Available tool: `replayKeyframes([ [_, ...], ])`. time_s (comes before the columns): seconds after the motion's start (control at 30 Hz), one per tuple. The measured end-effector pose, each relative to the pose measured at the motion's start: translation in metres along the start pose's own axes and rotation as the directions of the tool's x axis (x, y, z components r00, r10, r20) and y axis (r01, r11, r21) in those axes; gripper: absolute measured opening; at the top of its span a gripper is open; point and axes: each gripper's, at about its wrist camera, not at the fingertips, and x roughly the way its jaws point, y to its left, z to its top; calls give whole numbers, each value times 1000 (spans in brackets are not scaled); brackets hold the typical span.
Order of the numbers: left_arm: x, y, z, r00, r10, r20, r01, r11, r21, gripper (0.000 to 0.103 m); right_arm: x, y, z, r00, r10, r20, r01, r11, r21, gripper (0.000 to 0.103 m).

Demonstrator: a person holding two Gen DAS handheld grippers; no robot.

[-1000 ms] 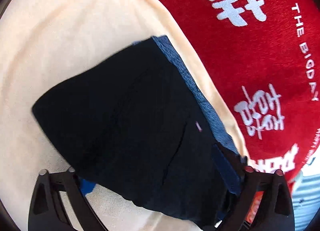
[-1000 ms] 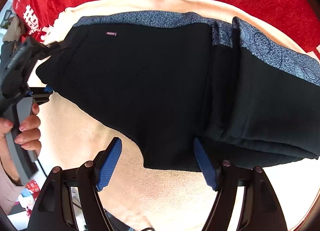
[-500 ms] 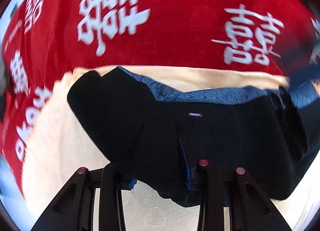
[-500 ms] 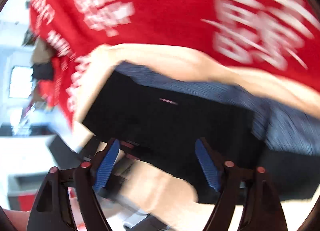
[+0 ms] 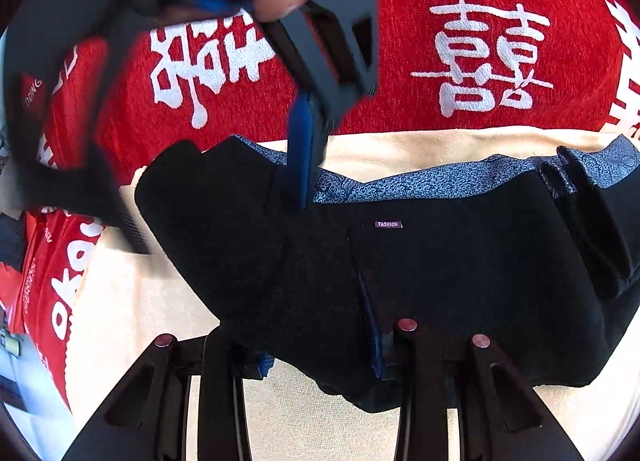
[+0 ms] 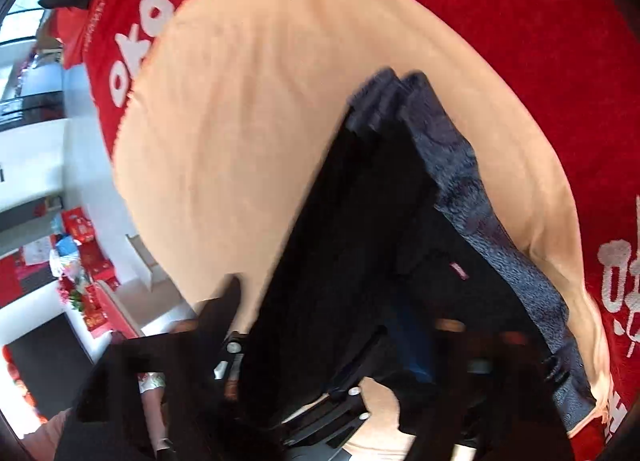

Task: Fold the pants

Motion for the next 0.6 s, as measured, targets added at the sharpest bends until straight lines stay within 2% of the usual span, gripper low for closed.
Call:
replayKeyframes([
  [0.03,0,0,1,1000,-7,-17,6,1000,-3,37,-7,-7,-7,999,10,42,-11,1000,14,20],
  [0.13,-21,-9,7,999,-29,23,29,999,29,37,-35,-28,-41,983,76,169,-84,996,41,18],
  [0.23,-47,-24,20,996,-69,63,65,996,69,37,-67,-53,-84,944,155,292,-185,980,76,18],
  [0.37,-88,-56,39,985,-137,102,124,985,123,37,-102,-96,-152,857,236,459,-323,939,120,18],
  [0.47,-116,-92,54,973,-199,116,177,968,176,37,-120,-124,-200,792,243,560,-376,917,133,18],
  [0.6,-142,-155,69,955,-273,112,237,936,259,37,-135,-190,-280,712,232,663,-457,870,185,18],
])
